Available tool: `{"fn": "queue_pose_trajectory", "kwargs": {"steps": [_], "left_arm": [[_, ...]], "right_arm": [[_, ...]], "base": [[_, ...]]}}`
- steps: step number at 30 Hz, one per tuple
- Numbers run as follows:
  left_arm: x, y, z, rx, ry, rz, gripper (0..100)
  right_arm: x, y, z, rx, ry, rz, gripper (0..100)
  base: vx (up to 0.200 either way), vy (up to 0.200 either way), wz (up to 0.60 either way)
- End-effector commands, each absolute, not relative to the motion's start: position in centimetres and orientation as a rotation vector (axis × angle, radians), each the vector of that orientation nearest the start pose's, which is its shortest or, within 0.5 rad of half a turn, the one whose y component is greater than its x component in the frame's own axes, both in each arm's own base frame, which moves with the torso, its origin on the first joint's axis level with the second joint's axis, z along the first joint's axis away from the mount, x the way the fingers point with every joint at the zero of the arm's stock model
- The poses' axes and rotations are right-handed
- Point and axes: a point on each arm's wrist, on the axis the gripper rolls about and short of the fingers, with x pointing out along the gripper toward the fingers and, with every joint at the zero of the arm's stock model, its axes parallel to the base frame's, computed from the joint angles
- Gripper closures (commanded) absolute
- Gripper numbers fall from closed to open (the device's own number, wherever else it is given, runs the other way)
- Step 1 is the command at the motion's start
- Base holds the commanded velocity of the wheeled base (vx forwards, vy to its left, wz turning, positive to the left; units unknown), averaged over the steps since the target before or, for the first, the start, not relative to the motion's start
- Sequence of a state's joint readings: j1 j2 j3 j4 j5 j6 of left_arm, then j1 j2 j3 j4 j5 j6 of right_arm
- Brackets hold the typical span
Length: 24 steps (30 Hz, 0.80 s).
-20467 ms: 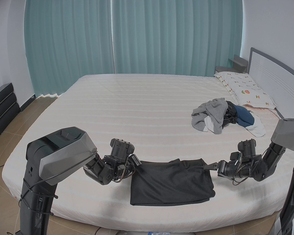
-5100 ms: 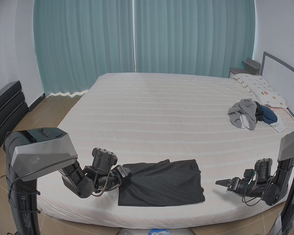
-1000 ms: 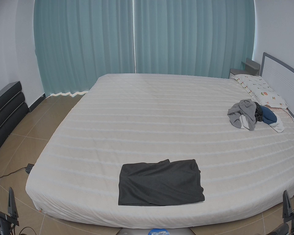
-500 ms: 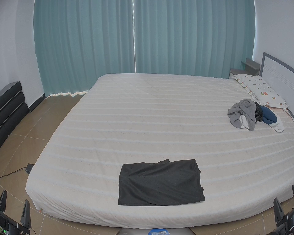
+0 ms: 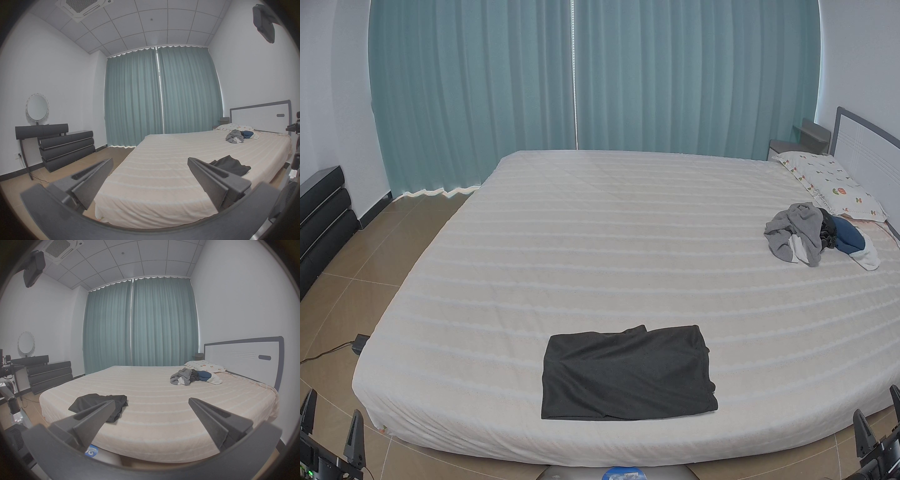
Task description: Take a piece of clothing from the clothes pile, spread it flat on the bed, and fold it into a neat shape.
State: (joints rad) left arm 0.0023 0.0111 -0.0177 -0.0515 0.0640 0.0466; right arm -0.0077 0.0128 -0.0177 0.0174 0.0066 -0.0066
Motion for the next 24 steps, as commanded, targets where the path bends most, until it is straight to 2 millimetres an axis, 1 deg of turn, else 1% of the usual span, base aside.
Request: {"fn": "queue_pose_trajectory", "kwargs": {"steps": [1,24], "left_arm": [[-2.30,-0.06,7.59,0.009,0.001,-0.023,0],[-2.30,-0.04,7.62,0.005,-0.002,-0.012,0]], "right_arm": [[-2.30,0.03,7.60,-0.008,0.014,-0.001,0],[-2.30,0.05,7.60,-0.008,0.014,0.011,0]], "base": [[0.000,0.000,0.00],[0.000,0.000,0.00]]}}
